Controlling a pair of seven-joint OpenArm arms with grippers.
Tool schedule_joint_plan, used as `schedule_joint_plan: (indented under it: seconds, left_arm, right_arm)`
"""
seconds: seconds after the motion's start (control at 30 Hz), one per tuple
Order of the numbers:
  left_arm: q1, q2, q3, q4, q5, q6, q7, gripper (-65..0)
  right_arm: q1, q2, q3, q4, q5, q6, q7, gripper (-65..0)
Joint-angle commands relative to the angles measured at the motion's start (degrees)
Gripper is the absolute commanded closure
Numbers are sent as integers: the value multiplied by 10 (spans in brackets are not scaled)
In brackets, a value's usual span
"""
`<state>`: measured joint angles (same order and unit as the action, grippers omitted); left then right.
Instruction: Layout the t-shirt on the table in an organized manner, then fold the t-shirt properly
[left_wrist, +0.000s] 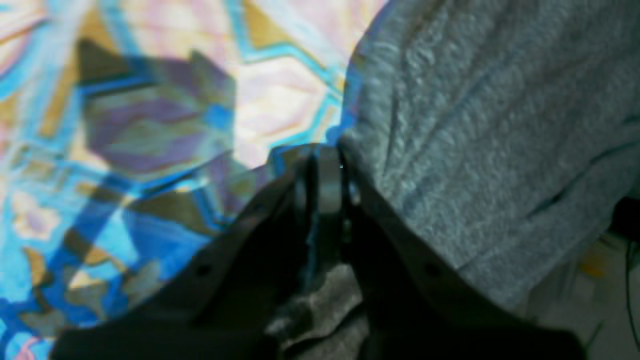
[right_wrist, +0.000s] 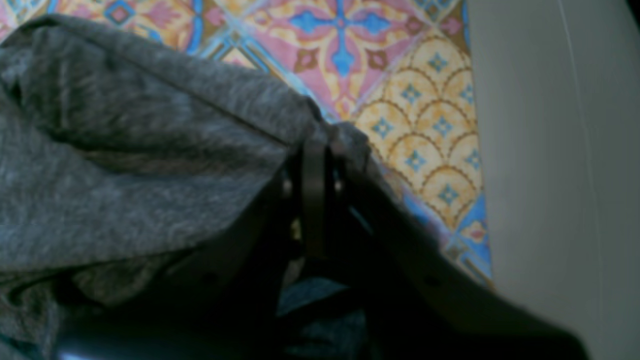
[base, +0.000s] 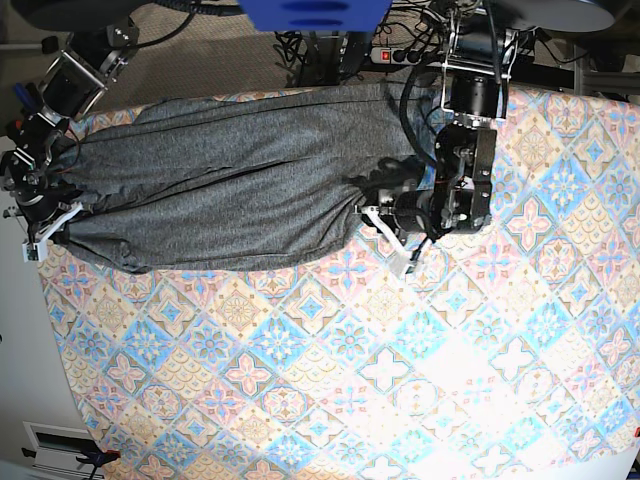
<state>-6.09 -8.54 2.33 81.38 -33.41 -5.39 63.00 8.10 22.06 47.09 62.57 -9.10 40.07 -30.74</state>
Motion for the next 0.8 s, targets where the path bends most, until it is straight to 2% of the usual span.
schedule_joint_plan:
  seconds: [0.0, 0.17, 0.3, 0.4, 0.57, 0.77]
  left_arm:
    - [-4, 1, -12, 16, -2, 0, 3, 0]
    - [21, 0, -69, 94, -2, -2, 3, 0]
    - [18, -16, -71, 134, -2, -2, 39, 0]
    - [18, -20, -71, 165, -2, -2, 45, 0]
    - [20, -20, -72, 189, -2, -2, 45, 0]
    - [31, -21, -101, 204, -2, -2, 46, 0]
  right_arm:
    - [11, 15, 2, 12, 10, -1, 12, 0]
    - [11, -14, 34, 46, 10, -1, 12, 0]
    - [11, -29, 40, 82, 10, -1, 12, 0]
    - [11, -40, 40, 104, 10, -1, 12, 0]
    - [11, -49, 45, 111, 10, -1, 12, 0]
    - [11, -49, 105, 111, 10, -1, 12, 0]
